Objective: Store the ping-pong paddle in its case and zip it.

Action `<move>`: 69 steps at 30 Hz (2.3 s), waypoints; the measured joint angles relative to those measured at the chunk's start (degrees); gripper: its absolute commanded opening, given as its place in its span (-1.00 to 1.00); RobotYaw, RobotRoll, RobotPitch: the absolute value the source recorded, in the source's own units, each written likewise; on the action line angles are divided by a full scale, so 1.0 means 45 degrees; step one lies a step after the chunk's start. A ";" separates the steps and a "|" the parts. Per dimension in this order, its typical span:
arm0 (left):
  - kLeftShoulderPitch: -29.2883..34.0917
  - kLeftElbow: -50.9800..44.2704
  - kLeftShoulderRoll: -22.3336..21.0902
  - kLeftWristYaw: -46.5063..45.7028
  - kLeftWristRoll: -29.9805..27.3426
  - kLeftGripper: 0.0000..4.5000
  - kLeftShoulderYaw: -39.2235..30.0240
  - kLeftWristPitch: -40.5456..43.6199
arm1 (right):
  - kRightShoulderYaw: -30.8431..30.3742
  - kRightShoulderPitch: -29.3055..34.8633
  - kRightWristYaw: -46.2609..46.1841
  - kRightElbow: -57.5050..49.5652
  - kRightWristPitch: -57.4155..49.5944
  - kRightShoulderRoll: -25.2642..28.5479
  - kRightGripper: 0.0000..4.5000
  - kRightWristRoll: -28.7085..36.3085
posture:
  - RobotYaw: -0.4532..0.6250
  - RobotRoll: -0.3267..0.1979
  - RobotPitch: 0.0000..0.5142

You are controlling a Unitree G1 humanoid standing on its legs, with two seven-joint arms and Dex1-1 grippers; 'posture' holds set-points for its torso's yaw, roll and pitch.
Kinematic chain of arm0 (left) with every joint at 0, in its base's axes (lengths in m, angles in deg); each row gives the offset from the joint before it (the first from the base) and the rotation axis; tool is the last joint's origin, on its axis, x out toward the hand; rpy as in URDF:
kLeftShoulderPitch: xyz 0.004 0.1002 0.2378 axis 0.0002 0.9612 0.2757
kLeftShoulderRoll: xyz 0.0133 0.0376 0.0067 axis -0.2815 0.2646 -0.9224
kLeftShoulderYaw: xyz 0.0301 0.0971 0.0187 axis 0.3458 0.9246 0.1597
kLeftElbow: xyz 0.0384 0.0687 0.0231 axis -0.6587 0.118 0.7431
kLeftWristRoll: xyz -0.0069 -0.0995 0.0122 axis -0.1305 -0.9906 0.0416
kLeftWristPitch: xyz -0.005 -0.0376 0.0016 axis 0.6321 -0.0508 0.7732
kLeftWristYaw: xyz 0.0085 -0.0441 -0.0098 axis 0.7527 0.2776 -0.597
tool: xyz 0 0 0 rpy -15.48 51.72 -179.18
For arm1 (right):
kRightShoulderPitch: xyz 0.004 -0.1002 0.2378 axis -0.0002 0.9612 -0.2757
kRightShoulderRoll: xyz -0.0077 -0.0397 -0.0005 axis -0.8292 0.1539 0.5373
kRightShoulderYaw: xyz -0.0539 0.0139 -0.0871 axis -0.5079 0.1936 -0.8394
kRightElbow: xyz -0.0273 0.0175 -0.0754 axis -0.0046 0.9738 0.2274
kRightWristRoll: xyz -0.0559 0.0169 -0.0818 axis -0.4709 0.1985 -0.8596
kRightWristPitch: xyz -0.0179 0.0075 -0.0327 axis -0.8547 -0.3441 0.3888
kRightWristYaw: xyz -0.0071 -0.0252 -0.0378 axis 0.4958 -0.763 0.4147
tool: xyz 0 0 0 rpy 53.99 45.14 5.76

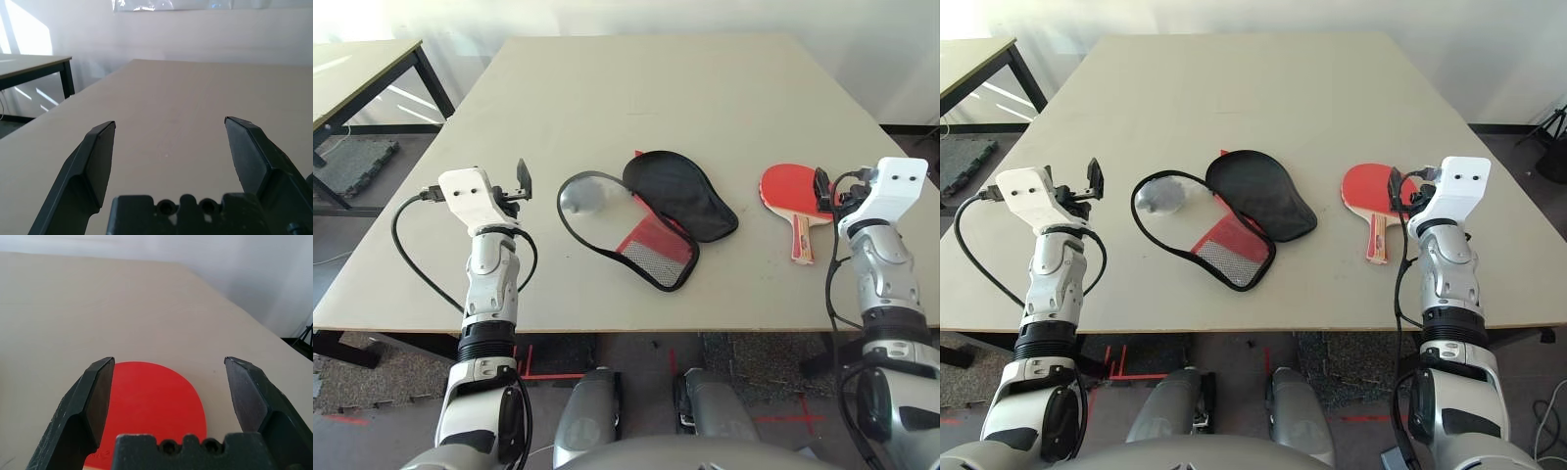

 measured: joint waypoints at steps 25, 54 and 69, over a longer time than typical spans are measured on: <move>-0.0786 -0.1170 -0.2979 0.6136 -0.2490 1.00 0.0163 0.2664 | 0.0441 -0.0125 -0.1822 -0.7166 -1.1266 -0.0374 0.98 0.2200 | -0.09 0.25 -0.78; -0.1605 -0.4543 -0.5099 1.3126 -0.4337 1.00 0.3133 0.8915 | 0.2083 -0.1414 -0.3150 -0.7090 -1.8755 -0.1723 0.98 0.1267 | -0.09 0.25 -0.80; -0.1037 -0.4997 -0.5081 1.3217 -0.4280 1.00 0.3056 0.8828 | 0.1469 -0.1599 -0.2858 -0.6007 -1.8005 -0.2141 -0.28 0.0776 | -0.08 0.25 -0.78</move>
